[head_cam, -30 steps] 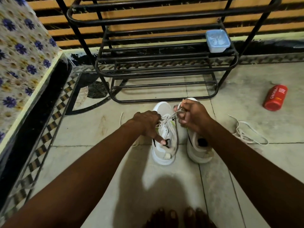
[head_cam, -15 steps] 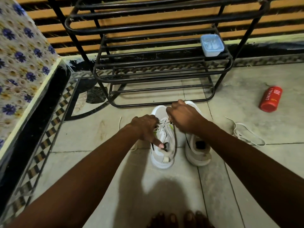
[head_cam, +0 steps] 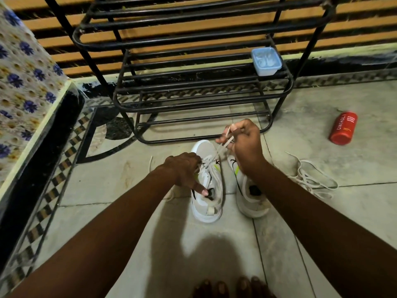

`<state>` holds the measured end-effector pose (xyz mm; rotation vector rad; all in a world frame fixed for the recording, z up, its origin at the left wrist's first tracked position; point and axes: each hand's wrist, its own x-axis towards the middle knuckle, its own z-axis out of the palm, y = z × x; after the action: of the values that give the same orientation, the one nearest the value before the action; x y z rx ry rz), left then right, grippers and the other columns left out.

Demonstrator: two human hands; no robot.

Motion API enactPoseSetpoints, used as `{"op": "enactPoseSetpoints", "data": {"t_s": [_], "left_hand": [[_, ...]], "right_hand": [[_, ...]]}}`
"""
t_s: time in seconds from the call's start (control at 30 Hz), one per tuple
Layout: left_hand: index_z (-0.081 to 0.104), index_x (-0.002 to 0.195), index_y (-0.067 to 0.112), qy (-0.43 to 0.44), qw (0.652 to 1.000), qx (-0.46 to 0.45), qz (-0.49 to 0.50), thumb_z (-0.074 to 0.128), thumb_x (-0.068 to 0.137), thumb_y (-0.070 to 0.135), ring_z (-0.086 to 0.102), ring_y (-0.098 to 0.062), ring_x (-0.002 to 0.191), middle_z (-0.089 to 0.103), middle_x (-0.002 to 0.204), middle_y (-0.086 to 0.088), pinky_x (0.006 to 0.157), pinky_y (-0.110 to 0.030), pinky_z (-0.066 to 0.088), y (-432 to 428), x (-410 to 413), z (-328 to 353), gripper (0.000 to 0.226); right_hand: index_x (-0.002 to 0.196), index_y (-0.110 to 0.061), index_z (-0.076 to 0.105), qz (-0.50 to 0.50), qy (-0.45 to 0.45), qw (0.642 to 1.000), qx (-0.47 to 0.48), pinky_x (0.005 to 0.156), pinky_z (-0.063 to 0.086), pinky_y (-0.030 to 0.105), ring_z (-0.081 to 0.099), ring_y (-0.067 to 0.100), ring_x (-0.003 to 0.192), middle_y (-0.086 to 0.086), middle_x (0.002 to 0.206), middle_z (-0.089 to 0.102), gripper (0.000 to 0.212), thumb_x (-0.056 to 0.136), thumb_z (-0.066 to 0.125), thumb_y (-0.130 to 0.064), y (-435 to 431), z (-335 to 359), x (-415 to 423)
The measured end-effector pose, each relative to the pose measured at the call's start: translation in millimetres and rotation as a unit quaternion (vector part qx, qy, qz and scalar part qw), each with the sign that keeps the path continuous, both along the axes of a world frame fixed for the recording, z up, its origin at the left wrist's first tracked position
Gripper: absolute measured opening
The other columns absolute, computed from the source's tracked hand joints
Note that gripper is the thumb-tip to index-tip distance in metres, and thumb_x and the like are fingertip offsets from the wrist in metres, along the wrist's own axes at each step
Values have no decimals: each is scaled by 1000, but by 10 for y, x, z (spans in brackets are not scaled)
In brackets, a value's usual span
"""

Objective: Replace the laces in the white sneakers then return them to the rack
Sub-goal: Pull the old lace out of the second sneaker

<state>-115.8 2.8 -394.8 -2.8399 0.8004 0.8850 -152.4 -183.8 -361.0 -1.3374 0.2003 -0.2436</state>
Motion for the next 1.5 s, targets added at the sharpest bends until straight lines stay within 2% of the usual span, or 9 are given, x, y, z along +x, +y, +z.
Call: {"op": "enactPoseSetpoints", "data": {"t_s": [0.13, 0.3, 0.53, 0.73, 0.83, 0.9, 0.97, 1.23, 1.5], "left_hand": [[42, 146, 26, -1, 1000, -4, 4, 73, 55, 89, 46, -20, 135, 49, 143, 7, 108, -47, 44, -3, -8, 8, 116], [43, 145, 25, -2, 1000, 0, 4, 72, 53, 91, 46, -21, 134, 50, 142, 6, 106, -45, 45, -5, -11, -9, 116], [41, 148, 24, 4, 1000, 2, 7, 71, 53, 92, 43, -21, 138, 46, 147, 6, 109, -46, 43, -10, 6, -19, 120], [36, 152, 25, 6, 1000, -5, 10, 73, 53, 90, 39, -21, 142, 43, 152, 6, 112, -49, 42, 16, 11, -31, 124], [38, 150, 25, 4, 1000, -6, 2, 71, 53, 91, 40, -21, 141, 43, 150, 5, 112, -48, 42, 18, 20, -35, 122], [38, 150, 25, 2, 1000, -9, 3, 71, 53, 92, 40, -21, 141, 44, 150, 5, 112, -48, 43, 18, 16, -41, 122], [38, 151, 25, 2, 1000, -10, 5, 72, 53, 91, 40, -20, 141, 44, 150, 6, 112, -48, 42, 20, 18, -42, 123], [39, 149, 27, 7, 1000, -14, 0, 72, 52, 91, 41, -21, 137, 46, 144, 7, 108, -50, 44, 20, 29, -66, 121], [44, 144, 27, 7, 1000, -26, 11, 73, 48, 92, 44, -18, 136, 48, 142, 8, 108, -48, 45, 33, 31, -81, 119]], "right_hand": [[86, -8, 44, 83, -57, 950, -294, 53, 39, 28, 46, 10, 57, 7, 74, 58, 16, 99, 43, 3, -285, -133, 88], [92, -11, 56, 337, -126, 615, -701, 71, 46, 38, 47, 20, 81, 0, 86, 47, 5, 88, 58, -12, -329, -292, 93], [91, -2, 62, 204, -183, 564, -779, 68, 51, 45, 49, 29, 101, 13, 105, 54, 9, 85, 56, 0, -138, -129, 64], [87, -3, 56, -97, -154, 845, -503, 81, 37, 27, 50, 27, 90, 12, 94, 57, 13, 86, 52, 9, -167, 63, 21], [90, -2, 50, -32, -25, 994, -100, 72, 56, 36, 66, 25, 76, 12, 86, 67, 13, 101, 45, 2, -12, 32, -6], [87, -8, 45, 7, 39, 999, 3, 50, 46, 30, 57, 16, 54, 10, 80, 67, 18, 103, 42, 0, -7, -16, -7], [89, -11, 45, 51, -11, 971, -234, 48, 40, 24, 51, 11, 53, 7, 81, 68, 18, 94, 44, 6, -144, -85, 7], [98, -8, 63, 318, -98, 604, -724, 79, 50, 41, 57, 27, 91, 9, 93, 61, 12, 89, 57, -14, -309, -56, -4], [84, -13, 60, 1, -139, 824, -550, 78, 35, 36, 47, 18, 91, -5, 90, 56, 11, 95, 60, -11, -288, -7, -32]]}}
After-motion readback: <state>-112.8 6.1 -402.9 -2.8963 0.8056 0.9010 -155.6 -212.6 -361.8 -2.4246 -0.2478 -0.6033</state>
